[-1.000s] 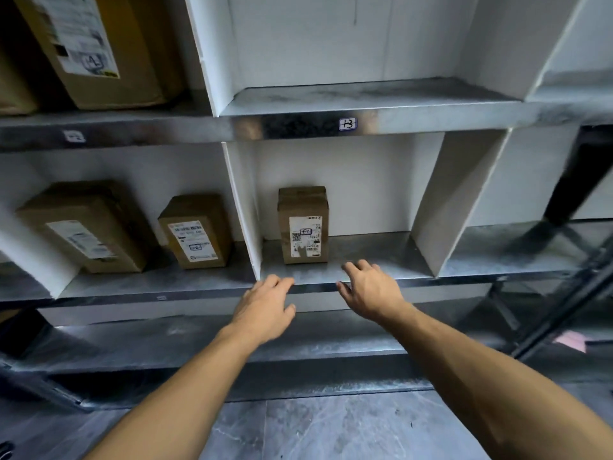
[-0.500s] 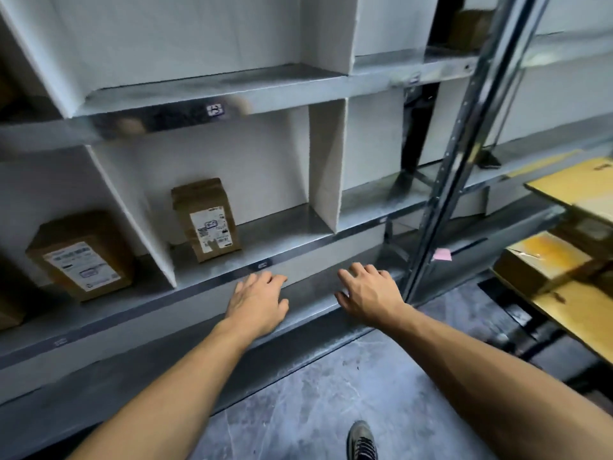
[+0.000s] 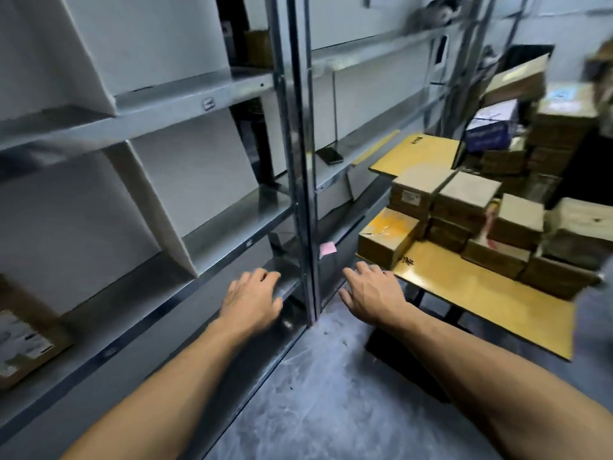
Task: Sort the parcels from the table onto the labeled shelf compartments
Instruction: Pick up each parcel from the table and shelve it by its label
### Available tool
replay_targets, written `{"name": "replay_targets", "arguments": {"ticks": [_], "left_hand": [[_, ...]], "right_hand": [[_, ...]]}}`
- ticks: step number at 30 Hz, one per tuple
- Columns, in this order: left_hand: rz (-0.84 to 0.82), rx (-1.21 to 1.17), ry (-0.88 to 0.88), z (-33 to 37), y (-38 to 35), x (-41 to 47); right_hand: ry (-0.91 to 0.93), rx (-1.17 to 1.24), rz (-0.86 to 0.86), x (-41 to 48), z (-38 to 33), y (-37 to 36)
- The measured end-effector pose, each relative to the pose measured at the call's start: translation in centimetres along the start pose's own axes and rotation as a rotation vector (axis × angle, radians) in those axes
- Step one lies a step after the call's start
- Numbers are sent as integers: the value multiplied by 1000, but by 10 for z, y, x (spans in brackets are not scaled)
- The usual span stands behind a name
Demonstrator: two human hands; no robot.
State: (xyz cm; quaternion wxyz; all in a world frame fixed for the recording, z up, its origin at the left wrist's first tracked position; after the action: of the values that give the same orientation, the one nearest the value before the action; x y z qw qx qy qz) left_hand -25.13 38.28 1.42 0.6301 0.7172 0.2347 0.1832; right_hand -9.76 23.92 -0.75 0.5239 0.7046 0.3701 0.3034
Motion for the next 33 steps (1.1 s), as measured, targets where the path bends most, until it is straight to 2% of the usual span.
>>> {"name": "replay_targets", "arguments": {"ticks": [5, 12, 23, 28, 33], "left_hand": [[51, 8, -133, 95, 17, 72], [35, -19, -185, 181, 15, 149], [-61, 11, -293, 213, -27, 250], [-60, -2, -354, 224, -51, 305], [-34, -77, -387, 229, -73, 338]], "right_hand": [[-127, -45, 33, 9, 102, 30], [-204, 19, -14, 36, 196, 39], [-276, 157, -108, 111, 242, -7], [-368, 184, -143, 146, 260, -26], [-491, 317, -121, 161, 274, -45]]}}
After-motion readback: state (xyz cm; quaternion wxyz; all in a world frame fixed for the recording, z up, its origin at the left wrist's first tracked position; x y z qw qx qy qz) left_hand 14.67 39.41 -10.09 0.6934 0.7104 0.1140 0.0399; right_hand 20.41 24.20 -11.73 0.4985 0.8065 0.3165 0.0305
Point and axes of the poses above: each hand's wrist, its own x-axis towards the middle knuckle, its own y-axis out of the back of the hand, z = x × y, the point moved 9 cm from there along x, towards the middle knuckle, and after that the axes turned 14 degrees about x, right-handed, at the moved point
